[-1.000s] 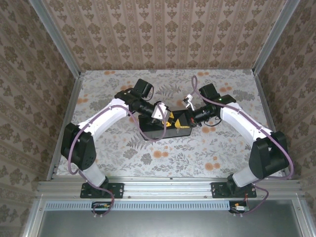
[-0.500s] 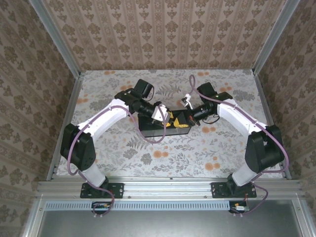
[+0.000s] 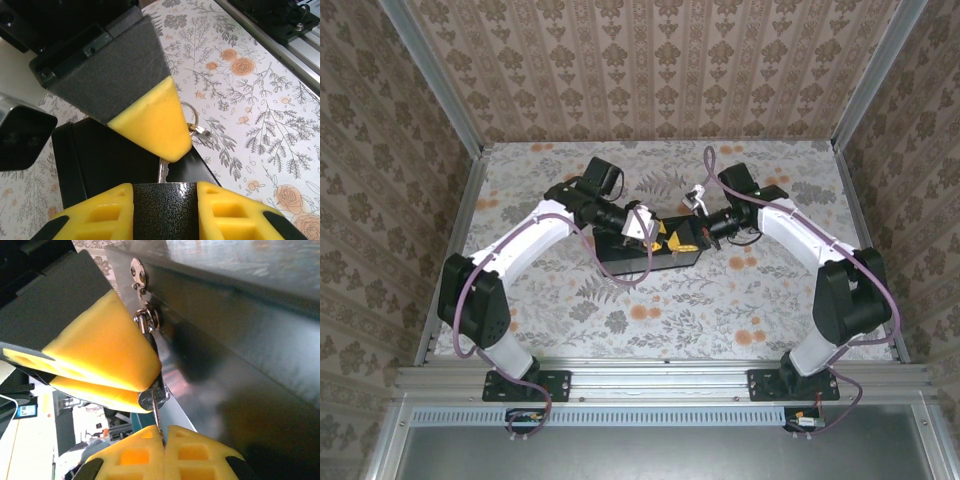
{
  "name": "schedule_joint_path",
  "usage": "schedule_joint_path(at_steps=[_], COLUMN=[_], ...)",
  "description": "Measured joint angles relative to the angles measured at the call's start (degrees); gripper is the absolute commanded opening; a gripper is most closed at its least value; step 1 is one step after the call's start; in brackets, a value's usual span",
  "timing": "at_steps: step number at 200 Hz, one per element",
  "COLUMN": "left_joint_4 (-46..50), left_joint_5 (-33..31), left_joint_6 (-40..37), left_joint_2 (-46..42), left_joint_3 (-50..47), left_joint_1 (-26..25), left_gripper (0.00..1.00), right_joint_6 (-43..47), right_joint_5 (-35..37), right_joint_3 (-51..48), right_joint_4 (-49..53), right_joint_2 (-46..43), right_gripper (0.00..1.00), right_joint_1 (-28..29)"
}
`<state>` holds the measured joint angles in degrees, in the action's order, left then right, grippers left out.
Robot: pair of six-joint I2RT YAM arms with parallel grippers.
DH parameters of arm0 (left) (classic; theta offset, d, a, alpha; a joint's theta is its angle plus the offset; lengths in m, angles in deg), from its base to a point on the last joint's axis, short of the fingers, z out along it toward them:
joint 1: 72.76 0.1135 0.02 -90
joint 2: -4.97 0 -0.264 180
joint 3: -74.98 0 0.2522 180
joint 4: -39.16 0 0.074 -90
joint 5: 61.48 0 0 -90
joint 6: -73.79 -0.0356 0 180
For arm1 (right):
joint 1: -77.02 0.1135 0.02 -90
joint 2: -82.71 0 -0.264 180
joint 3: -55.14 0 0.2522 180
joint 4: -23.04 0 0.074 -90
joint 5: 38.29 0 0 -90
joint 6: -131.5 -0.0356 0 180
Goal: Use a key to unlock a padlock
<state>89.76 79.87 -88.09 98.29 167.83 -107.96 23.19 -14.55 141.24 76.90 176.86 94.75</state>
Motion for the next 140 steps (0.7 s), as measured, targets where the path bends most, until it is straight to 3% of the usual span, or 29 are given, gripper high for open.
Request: schedule_joint_path(at_steps=[62,98,140], left_joint_4=[-0.35,-0.74,-3.80], left_joint_5=[-3.19,-2.64,0.26], left_joint_6=[-0.37,-0.11,0.17], left_joint_2=[-0.28,-0.28,-0.26], left_joint_3=[0.00,0.00,0.85], left_joint_1=[-0.37,-0.33,0.02], left_gripper=[0.00,0.00,0.00], right_joint_6=[0.74,0.81,0.26], right_joint_5=[-1.03,-0.17,1.53], right_joint_3=[5.01,4.94,1.51], right_joint_4=[1.62,0.94,-2.19], right_joint_2=[4.96,4.76,0.07], right_gripper=[0.00,0.28,0.32], right_joint_1=[1.05,1.11,-0.87])
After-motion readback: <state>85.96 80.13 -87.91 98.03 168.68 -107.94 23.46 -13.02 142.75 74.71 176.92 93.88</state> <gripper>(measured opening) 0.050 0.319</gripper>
